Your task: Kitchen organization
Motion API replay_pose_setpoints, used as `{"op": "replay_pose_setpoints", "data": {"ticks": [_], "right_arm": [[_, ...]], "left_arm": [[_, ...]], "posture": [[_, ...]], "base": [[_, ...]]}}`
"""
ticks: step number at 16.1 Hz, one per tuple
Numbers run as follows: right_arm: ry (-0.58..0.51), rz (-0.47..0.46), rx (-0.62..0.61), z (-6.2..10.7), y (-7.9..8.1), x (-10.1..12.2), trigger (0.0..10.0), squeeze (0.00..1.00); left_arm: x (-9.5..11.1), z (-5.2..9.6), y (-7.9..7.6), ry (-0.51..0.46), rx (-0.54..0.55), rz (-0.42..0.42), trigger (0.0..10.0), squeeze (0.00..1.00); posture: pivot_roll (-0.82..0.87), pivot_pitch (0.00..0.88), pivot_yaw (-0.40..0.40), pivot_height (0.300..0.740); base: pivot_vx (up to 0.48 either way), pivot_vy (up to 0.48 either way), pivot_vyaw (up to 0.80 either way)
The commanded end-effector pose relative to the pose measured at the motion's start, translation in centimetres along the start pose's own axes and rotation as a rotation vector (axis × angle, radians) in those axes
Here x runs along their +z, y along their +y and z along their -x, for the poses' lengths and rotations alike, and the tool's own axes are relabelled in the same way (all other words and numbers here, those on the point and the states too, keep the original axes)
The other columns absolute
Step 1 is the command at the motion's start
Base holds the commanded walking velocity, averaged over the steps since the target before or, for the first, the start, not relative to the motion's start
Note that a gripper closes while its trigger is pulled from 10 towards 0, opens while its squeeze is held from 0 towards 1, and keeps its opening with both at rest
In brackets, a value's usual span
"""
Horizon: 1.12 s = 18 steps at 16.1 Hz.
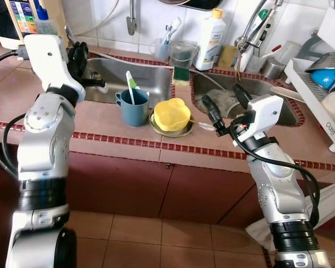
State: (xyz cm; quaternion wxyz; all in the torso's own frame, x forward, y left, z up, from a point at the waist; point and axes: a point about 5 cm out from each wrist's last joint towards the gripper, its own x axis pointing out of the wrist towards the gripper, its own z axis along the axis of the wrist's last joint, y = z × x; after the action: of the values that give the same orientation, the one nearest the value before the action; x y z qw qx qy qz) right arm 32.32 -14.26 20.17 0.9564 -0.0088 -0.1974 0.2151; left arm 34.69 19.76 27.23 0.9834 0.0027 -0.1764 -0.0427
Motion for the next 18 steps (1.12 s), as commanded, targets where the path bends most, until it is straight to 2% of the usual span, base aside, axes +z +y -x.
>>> {"op": "replay_pose_setpoints", "data": {"ticks": [1,6,18], "right_arm": [[-0.007,0.000,-0.005,-0.2,-0.4,0.3,10.0,0.00],[-0.006,-0.006,0.009,-0.3,-0.4,0.3,10.0,0.00],[-0.007,-0.015,0.027,-0.4,-0.3,0.3,10.0,0.00]], "left_arm": [[0.0,0.4,-0.4,-0.004,-0.017,-0.024,10.0,0.00],[-0.7,1.4,0.0,0.018,-0.001,0.009,10.0,0.00],[-0.6,1.3,0.2,0.026,0.011,0.031,10.0,0.00]], "posture": [[0.05,0.000,-0.121,0.740],[0.05,0.000,-0.128,0.740],[0.06,0.000,-0.135,0.740]], "base": [[0.000,0.000,0.00],[0.000,0.000,0.00],[0.318,0.000,0.00]]}}
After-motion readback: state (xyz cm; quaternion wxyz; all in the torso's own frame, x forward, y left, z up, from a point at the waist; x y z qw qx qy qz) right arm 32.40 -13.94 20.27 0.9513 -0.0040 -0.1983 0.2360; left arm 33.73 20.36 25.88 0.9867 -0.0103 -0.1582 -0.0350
